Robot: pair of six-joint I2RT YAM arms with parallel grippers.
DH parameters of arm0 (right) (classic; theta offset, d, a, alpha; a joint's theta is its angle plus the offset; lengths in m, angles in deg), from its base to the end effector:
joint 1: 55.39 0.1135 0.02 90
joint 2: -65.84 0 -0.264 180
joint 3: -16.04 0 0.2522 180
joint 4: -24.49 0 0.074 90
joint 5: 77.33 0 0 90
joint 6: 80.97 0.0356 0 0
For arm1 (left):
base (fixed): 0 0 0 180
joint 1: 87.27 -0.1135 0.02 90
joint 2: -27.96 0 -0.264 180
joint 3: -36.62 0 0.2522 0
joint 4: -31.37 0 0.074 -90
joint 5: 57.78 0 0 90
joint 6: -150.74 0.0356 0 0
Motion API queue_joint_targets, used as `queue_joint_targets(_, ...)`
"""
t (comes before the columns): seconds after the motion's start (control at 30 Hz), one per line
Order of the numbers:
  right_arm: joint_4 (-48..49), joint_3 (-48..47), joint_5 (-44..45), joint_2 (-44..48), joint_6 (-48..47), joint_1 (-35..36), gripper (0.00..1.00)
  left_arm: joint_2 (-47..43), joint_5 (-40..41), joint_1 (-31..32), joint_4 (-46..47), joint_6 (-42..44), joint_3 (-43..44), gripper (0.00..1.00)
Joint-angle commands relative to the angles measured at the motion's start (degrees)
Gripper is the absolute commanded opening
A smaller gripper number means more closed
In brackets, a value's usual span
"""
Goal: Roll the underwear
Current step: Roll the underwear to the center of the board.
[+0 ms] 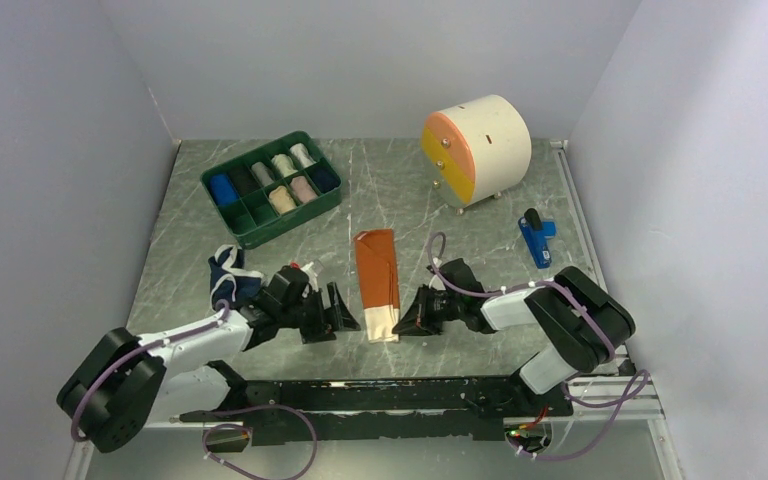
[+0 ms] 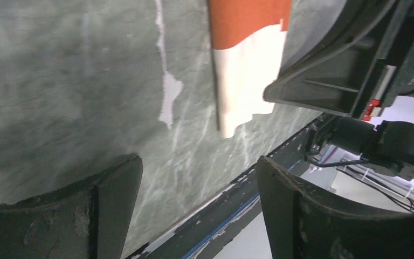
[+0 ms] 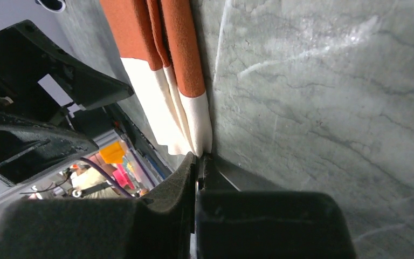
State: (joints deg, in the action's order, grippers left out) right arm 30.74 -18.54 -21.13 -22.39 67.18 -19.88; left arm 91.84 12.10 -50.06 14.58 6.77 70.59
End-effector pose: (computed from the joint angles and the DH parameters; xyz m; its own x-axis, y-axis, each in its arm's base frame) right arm 0.1769 0.1506 0.0980 -0.9866 0.1632 -0.0094 0.0925 0.6047 0.7910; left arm 0.1487 -0.1283 0.1466 -0.9521 -0.2305 -0.2009 -0.0242 0.7119 -0.7019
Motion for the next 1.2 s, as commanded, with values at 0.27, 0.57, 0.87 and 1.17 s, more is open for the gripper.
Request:
queue_joint_targets(0.27,-0.5,1.3,0.5,-4.1,0.5,0.7,0.00,9.1,8.1,7.8,13.4,-14.7,-4.2,0.73)
queue_joint_targets(0.57,-3.3,-1.1,-0.4,-5.7,-1.9,0.6,0.00,16.4,11.6,10.0,15.1,-16.0,-3.5,0.59)
queue_joint_targets(0.87,-4.6,-1.3,-0.5,-4.4,-2.3,0.6,0.01,18.6,16.1,11.0,10.6,-15.4,-2.1,0.40)
queue_joint_targets(1.17,-9.7,-5.2,0.9,2.0,-9.2,0.6,0.26,17.3,18.1,11.0,3.5,-11.1,1.6,0.05)
